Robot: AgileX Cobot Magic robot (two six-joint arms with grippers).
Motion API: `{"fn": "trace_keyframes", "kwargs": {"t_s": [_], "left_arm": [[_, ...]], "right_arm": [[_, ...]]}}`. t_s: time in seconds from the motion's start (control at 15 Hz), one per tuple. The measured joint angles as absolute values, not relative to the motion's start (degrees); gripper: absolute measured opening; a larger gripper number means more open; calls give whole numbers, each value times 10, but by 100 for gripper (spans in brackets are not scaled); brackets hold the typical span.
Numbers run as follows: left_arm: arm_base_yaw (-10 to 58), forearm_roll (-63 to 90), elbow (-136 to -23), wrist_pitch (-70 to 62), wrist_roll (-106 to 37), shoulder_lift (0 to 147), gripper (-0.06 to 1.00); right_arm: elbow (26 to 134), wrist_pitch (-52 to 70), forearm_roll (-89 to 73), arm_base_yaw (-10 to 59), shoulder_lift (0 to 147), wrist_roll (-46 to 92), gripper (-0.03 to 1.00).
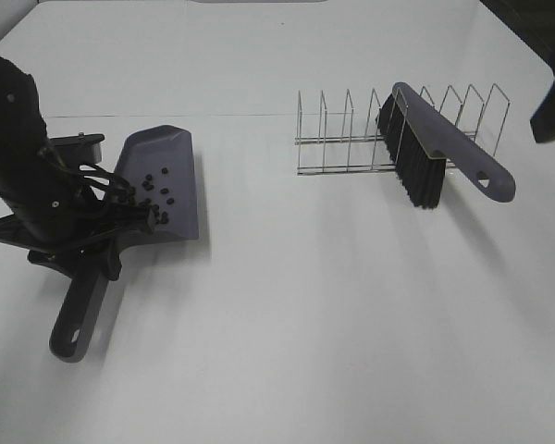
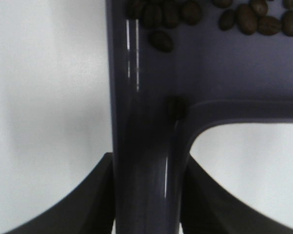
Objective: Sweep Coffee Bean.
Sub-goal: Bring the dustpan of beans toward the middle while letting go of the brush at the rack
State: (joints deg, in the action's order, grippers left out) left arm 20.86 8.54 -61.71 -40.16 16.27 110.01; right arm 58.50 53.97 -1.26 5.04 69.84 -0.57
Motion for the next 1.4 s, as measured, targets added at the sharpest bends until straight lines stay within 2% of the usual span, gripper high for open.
{"fn": "trace_keyframes", "kwargs": {"t_s": [0.33,0.6,0.93,1.0,1.13,1.27,1.4], "left_arm": [[209,85,-641,-398,160,1146,33],[209,86,-643,-386,160,1168,33],[209,86,-643,-370,160,1168,33],[209,86,-643,-369,159,1168,36],[209,88,-644,-364,155,1168,57],[210,88,-645,-362,151,1159,74],[210,81,-645,-367,147,1132,75]], "right_arm": [[500,532,-25,50,591,-6,72],[495,539,-27,50,533,-6,72],[495,548,-27,50,529,-6,72],[495,548,-27,50,529,-6,72],[495,548,-27,50,529,-6,72],[495,549,-27,50,529,-6,72],[495,549,-27,50,529,-6,72]]}}
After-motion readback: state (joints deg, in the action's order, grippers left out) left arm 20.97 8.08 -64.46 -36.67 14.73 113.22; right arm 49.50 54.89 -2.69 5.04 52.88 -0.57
